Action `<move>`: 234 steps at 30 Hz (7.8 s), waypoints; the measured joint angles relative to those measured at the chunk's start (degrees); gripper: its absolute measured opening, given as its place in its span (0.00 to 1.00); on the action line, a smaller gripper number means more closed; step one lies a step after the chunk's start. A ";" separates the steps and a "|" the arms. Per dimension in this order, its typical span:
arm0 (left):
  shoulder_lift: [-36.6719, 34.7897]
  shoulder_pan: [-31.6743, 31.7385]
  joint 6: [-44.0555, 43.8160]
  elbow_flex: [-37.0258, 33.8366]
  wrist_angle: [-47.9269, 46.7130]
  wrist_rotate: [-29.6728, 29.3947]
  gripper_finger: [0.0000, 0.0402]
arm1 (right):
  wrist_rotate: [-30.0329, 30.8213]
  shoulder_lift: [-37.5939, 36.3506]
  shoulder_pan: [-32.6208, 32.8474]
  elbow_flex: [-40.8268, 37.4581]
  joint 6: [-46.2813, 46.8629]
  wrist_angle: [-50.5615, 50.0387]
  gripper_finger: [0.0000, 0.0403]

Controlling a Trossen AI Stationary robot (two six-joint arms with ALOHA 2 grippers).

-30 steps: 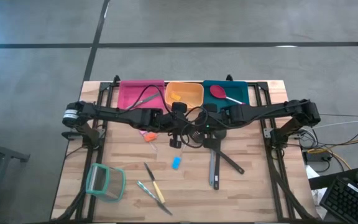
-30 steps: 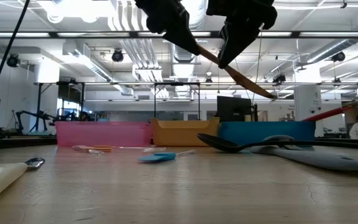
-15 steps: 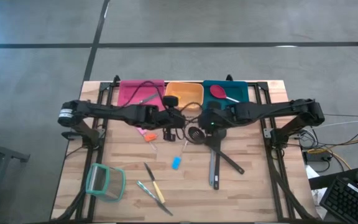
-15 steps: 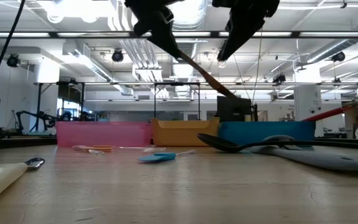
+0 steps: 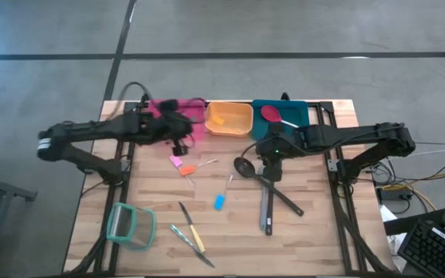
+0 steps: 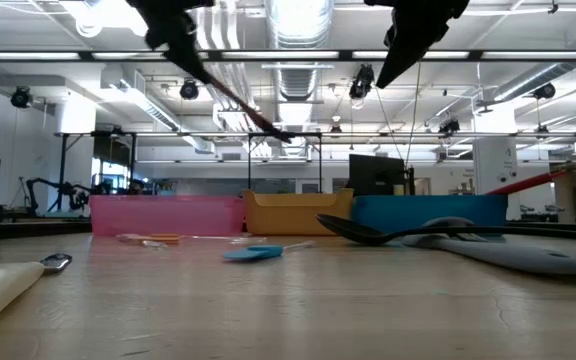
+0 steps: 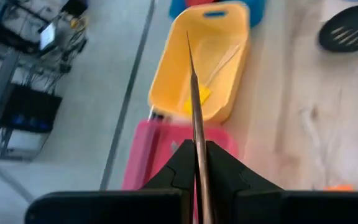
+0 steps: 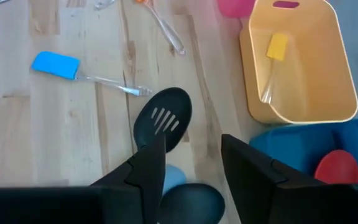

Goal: Pick & Place Kitchen Items
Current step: Put the brown knife into the red bin, then put the black spoon into the blue bin

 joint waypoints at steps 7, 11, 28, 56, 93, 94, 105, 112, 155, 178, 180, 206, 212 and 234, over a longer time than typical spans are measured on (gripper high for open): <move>-14.73 8.56 1.12 -13.97 2.30 5.42 0.05 | 3.15 -0.65 -0.05 -1.00 -1.13 3.48 0.41; -18.37 14.98 3.47 -19.06 3.32 7.94 0.05 | 3.14 -0.63 -0.24 -1.00 -2.87 6.80 0.42; -10.06 31.82 8.59 -25.63 10.20 18.87 0.05 | 3.39 -0.96 -0.98 -0.57 -4.08 7.34 0.36; 13.57 39.19 8.59 -25.59 11.38 18.64 0.05 | 3.50 -0.96 -1.16 -0.65 -5.43 7.25 0.18; -7.21 31.59 -9.69 -23.64 8.40 45.17 0.44 | 3.49 -0.96 -1.11 -1.11 -5.41 7.36 0.09; -8.89 29.92 -9.85 -23.64 10.02 45.50 0.44 | 3.49 -0.96 -1.11 -1.11 -5.41 7.39 0.09; -21.29 16.01 -14.34 -23.64 21.12 45.69 0.44 | 3.46 -0.96 -1.09 -1.11 -5.17 7.64 0.08; -23.00 15.78 -14.49 -23.64 20.98 45.38 0.44 | 3.44 -0.96 -1.09 -1.22 -5.63 12.02 0.12; -16.40 15.78 -25.12 -23.71 21.74 45.46 0.44 | 5.88 -1.18 7.00 -8.62 23.37 -11.43 0.10; -21.30 9.02 -20.89 -33.16 44.09 41.78 0.44 | -7.23 -1.70 12.94 -23.48 42.61 -1.20 0.36; -22.97 8.30 -21.10 -35.46 46.94 41.28 0.44 | -7.90 -1.69 12.94 -23.85 43.54 0.53 0.39; -30.82 7.78 -23.28 -42.55 54.34 41.16 0.44 | -6.04 -1.59 18.70 -28.49 50.54 9.59 0.34; -30.82 7.78 -23.28 -42.55 53.87 41.18 0.44 | -6.03 -0.90 18.71 -29.13 50.97 10.81 0.40; -29.67 7.71 -23.46 -42.55 53.82 41.18 0.44 | -5.74 11.01 18.93 -29.02 48.98 12.13 0.38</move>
